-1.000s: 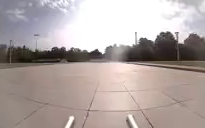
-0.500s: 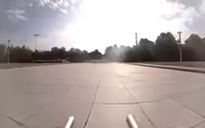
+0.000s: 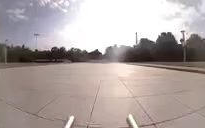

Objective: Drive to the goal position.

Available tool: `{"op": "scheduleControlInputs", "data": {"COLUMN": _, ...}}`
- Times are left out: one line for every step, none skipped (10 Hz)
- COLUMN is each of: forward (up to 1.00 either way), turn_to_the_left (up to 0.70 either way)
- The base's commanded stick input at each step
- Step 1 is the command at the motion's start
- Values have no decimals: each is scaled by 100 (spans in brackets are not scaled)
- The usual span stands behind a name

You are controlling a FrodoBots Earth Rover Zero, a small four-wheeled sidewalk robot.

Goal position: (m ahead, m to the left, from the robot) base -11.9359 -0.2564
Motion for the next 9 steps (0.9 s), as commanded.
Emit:
{"op": "scheduleControlInputs", "data": {"forward": 100, "turn_to_the_left": 0}}
{"op": "scheduleControlInputs", "data": {"forward": 100, "turn_to_the_left": 0}}
{"op": "scheduleControlInputs", "data": {"forward": 100, "turn_to_the_left": 0}}
{"op": "scheduleControlInputs", "data": {"forward": 100, "turn_to_the_left": 0}}
{"op": "scheduleControlInputs", "data": {"forward": 100, "turn_to_the_left": 0}}
{"op": "scheduleControlInputs", "data": {"forward": 100, "turn_to_the_left": 0}}
{"op": "scheduleControlInputs", "data": {"forward": 100, "turn_to_the_left": 0}}
{"op": "scheduleControlInputs", "data": {"forward": 100, "turn_to_the_left": 0}}
{"op": "scheduleControlInputs", "data": {"forward": 100, "turn_to_the_left": 0}}
